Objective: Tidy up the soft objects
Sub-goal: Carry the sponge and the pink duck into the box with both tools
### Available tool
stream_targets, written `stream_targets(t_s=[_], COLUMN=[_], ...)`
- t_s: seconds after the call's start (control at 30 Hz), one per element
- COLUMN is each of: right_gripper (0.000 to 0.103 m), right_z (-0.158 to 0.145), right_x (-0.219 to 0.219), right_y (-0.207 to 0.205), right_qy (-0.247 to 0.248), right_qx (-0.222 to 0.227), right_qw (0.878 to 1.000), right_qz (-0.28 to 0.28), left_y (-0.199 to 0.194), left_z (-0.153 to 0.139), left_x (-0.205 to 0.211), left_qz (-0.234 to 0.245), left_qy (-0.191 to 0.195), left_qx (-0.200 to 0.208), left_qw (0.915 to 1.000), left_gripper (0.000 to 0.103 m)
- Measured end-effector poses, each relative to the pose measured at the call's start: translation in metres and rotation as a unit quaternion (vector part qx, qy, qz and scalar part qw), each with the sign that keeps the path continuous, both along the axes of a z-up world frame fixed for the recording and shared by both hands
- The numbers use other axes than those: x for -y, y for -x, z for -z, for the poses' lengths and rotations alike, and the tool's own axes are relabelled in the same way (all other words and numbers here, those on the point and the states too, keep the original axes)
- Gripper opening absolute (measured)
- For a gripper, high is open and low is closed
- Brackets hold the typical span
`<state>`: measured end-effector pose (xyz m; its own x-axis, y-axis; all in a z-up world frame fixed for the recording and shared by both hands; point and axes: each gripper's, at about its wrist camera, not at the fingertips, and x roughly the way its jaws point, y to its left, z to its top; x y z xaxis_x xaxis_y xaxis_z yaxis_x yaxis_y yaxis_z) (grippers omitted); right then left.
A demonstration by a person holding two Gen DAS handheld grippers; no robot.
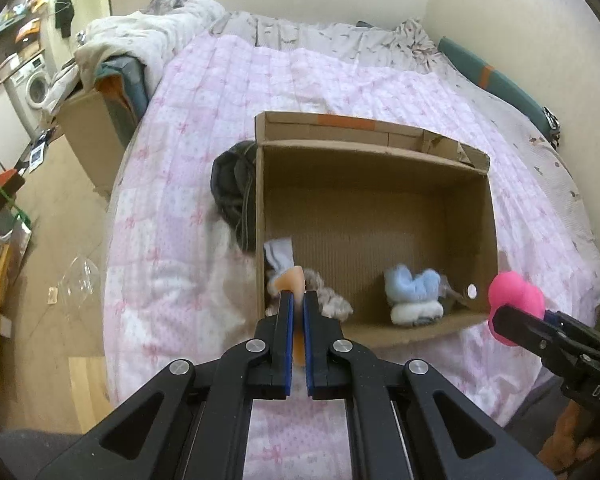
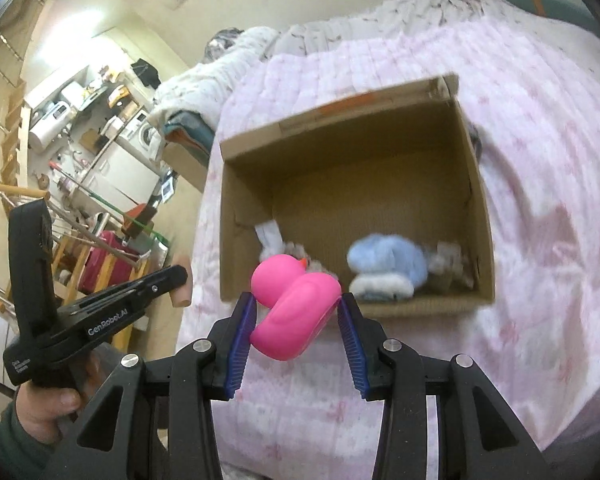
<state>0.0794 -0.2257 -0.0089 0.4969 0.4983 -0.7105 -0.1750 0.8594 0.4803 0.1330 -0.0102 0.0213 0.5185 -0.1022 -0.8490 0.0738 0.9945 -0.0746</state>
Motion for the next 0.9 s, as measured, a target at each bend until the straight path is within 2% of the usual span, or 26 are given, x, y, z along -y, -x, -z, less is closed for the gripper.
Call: stream_targets(t_s=[0.1,0.27,0.47,0.7,0.9], right_gripper=[0.044,0.044,0.044,0.044,0.044], right_z=[-0.002,0.011,0.035,0.057,0.076], right_x=[0.002,0.006,0.006,-0.008,-0.014], right_y=[-0.010,-0.031,-0.048,-0.052,-0.056], right_qy=[0.001,0.004,0.007,0.025,0.025], right_qx=[0.011,0.002,-0.021,-0.044,-0.073], right_qw=[1.000,1.000,1.000,0.999,0.997], right_qz=[0.001,0.010,0.018,-0.004,-0.015], left_y=[-0.011,-0.027,-0.042,-0.050,-0.054], left_z=[0.003,0.011,0.031,0.063,0.071], left_x=[0.004,0.012,0.022,0.025,0.031], left_qz=[0.006,0.016,0.025,0.024,0.034], left_qy=[-0.003,-0.005,-0.010,-0.012,-0.021], left_qx=[0.000,0.000,-0.002,-0.021,-0.024], left_qw=[1.0000,0.9999,0.9996,0.9994,0.9989], left_gripper=[0.004,0.004,0.004,0.005,0.005])
